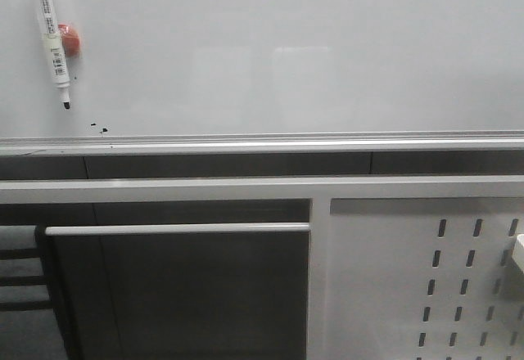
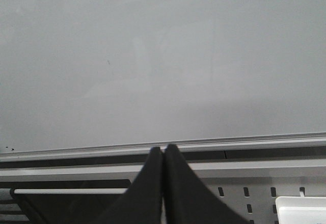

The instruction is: Write number 1 on whiteboard

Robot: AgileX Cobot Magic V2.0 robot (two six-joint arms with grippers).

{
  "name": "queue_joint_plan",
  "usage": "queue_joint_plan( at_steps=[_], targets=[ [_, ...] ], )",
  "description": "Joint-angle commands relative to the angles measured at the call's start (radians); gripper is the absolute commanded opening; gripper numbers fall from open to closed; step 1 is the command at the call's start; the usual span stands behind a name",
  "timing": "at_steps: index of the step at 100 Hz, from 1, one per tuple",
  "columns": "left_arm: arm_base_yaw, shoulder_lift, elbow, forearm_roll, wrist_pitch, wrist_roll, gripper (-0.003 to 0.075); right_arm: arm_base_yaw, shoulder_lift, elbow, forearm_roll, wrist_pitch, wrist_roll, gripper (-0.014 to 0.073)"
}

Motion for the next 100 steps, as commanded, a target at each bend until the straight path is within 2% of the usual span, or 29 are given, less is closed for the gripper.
queue_joint_plan(
  at_steps=[1, 18, 37, 50, 72, 100],
  targets=[
    [-0.008, 0.088, -0.035, -0.015, -0.195, -0.014, 0.048, 0.003, 0.018, -0.036, -0.011, -0.075, -0.013, -0.0055],
    [-0.008, 0.273, -0.035, 0.009, -0.378, -0.097, 0.0432, 0.003, 0.018, -0.036, -0.012, -0.075, -0.013, -0.0055],
    [-0.008, 0.504, -0.049, 0.049, -0.598, -0.129, 0.0375, 0.003, 0.018, -0.036, -0.02, -0.075, -0.013, -0.0055],
    [-0.008, 0.635, -0.085, 0.07, -0.733, -0.145, 0.0367, 0.003, 0.018, -0.036, -0.03, -0.075, -0.013, -0.0055],
    [-0.008, 0.77, -0.147, 0.065, -0.774, -0.143, 0.0367, 0.003, 0.018, -0.036, -0.029, -0.075, -0.013, -0.0055],
    [-0.008, 0.796, -0.205, 0.022, -0.772, -0.121, 0.0367, 0.003, 0.018, -0.036, -0.032, -0.088, -0.013, -0.0055]
  ],
)
